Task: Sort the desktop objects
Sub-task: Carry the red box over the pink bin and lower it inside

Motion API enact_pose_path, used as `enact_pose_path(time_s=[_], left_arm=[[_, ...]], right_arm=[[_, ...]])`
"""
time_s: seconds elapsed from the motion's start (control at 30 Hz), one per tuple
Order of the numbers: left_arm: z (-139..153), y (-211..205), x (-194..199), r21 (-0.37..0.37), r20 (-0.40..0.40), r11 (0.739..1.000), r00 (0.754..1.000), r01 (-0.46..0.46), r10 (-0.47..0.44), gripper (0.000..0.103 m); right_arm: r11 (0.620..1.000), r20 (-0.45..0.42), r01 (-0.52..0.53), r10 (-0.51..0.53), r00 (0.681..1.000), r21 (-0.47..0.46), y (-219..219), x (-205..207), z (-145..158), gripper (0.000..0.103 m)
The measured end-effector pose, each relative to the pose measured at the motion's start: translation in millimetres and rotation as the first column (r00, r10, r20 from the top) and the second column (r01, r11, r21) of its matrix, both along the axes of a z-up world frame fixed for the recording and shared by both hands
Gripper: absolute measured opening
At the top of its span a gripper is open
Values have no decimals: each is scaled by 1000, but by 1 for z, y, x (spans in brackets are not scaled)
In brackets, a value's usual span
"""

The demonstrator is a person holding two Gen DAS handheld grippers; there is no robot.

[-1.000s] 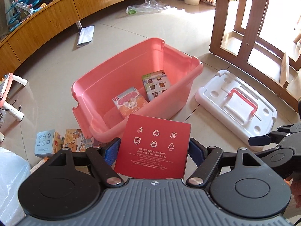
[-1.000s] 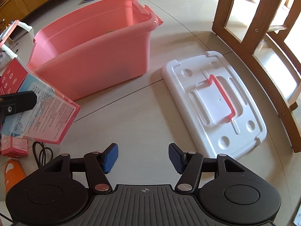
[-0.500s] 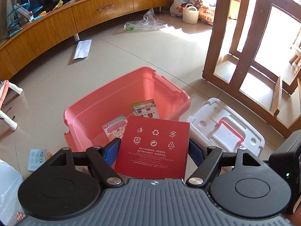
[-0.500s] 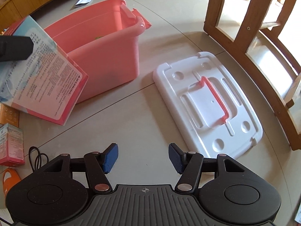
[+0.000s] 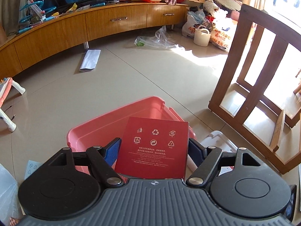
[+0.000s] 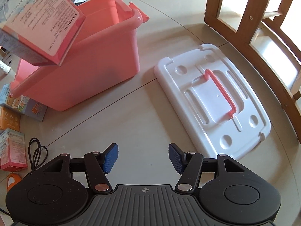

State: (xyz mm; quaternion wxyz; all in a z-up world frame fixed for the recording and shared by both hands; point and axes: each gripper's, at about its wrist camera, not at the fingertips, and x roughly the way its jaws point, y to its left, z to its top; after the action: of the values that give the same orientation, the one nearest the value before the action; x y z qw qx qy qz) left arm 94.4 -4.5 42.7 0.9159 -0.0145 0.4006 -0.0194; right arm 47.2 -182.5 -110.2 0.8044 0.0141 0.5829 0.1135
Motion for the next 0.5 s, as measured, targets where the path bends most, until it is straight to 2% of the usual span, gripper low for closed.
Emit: enact_pose_path(time_s=[0.2,0.3,0.5], left_arm=[[1,14,30,-23,2,999,999,-45,45,77],[-7,23,44,-59,-18,996,997,-71,70,77],[-32,29,66,-54,-41,994,995,-96,93,77]], right_arm=[[1000,-11,13,-13,1000,7,-2,2,-5,56],[1000,-16,14,-14,1000,4,-2,4,-8,56],[1000,-25,17,-17,1000,0,-1,8,-15,56]])
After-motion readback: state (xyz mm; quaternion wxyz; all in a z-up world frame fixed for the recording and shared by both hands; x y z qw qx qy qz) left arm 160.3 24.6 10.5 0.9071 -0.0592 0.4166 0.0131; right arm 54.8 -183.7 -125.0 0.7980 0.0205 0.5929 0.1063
